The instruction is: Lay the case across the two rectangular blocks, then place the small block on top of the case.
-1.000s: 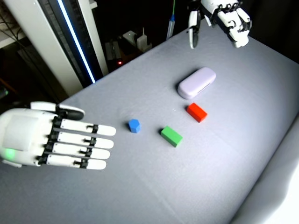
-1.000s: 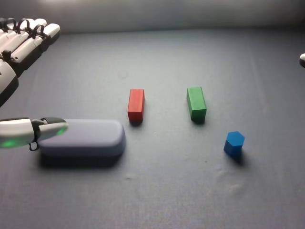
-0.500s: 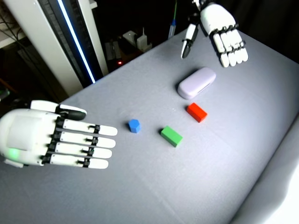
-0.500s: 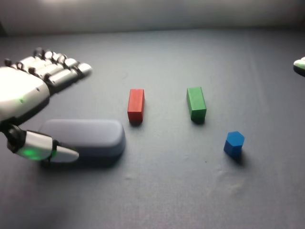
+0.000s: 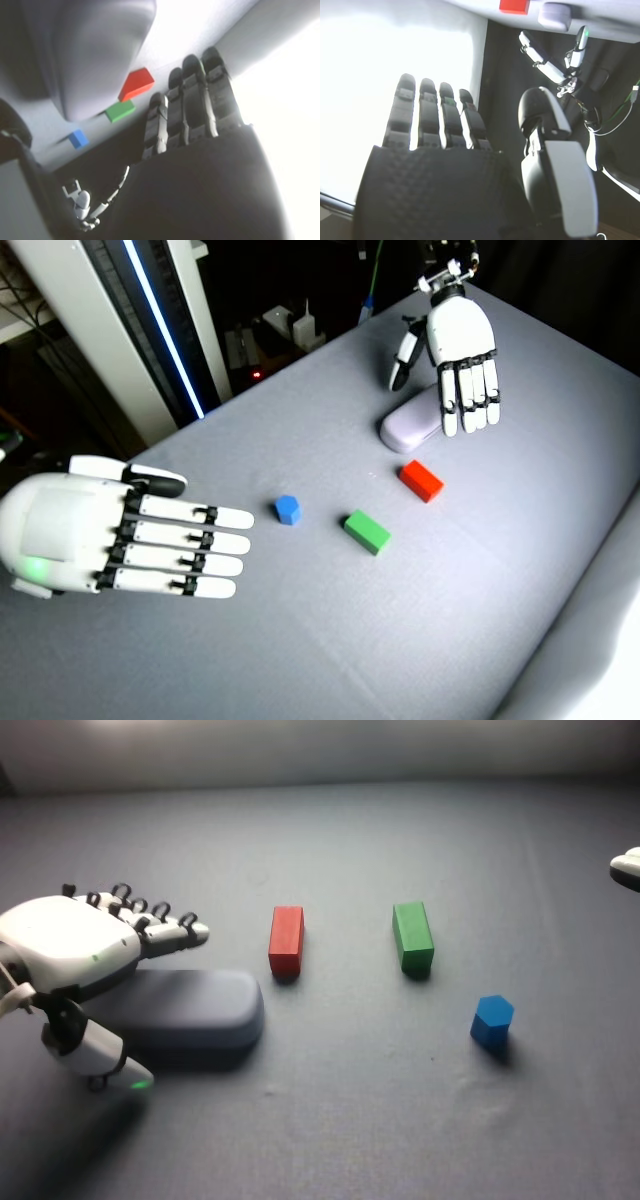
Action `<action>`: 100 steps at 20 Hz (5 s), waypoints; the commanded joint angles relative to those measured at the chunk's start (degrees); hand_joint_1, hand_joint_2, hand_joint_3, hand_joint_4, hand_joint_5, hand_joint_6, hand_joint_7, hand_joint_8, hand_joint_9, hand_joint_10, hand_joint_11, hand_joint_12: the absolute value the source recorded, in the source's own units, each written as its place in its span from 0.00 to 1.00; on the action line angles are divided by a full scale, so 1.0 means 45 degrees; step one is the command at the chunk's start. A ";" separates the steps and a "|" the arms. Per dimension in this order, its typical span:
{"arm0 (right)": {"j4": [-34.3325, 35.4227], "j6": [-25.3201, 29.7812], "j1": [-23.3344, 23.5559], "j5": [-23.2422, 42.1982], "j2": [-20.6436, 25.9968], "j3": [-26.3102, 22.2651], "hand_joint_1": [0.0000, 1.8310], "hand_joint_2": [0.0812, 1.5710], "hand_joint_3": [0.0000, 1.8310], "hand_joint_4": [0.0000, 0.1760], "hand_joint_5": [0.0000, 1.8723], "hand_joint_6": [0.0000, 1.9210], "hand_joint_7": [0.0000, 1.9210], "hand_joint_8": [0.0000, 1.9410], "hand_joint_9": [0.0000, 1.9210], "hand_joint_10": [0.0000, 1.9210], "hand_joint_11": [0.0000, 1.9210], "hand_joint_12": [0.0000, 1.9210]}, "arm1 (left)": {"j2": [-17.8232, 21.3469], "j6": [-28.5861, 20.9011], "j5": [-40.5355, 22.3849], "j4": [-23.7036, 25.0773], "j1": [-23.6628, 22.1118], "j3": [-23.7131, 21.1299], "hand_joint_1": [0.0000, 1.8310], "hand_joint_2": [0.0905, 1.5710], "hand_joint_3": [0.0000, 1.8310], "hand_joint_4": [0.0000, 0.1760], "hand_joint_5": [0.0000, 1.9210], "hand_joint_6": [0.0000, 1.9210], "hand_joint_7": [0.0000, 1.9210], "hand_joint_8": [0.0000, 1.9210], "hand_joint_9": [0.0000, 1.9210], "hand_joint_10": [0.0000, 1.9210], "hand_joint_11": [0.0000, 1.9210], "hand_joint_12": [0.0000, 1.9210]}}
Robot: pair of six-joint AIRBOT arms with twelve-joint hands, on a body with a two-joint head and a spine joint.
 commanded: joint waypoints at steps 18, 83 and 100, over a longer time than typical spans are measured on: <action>0.0360 0.0223 0.0148 0.1390 0.0005 0.0070 0.20 0.84 0.00 0.00 0.00 0.00 0.00 0.00 0.00 0.00 0.00 0.00 | 0.0743 -0.1683 -0.4915 0.1639 -0.2238 -0.0726 0.75 0.64 0.01 0.00 0.52 0.45 0.63 0.31 0.60 0.44 0.52 0.59; -0.1486 0.0517 0.1966 -0.0036 -0.0470 0.0538 0.20 0.79 0.00 0.24 0.00 0.00 0.04 0.00 0.05 0.00 0.06 0.02 | -0.0631 -0.2607 -0.5599 0.2024 -0.2825 -0.0458 0.42 0.54 0.00 0.57 0.18 0.00 0.17 0.00 0.15 0.00 0.00 0.47; -0.6560 0.2409 0.5270 -0.4085 -0.2461 0.1981 0.55 0.66 0.00 0.00 0.34 0.00 0.35 0.01 0.35 0.01 0.10 0.57 | 0.0462 -0.3529 -0.8597 0.1642 -0.1121 -0.1628 0.46 0.54 0.00 0.06 0.22 0.00 0.22 0.00 0.21 0.00 0.05 0.46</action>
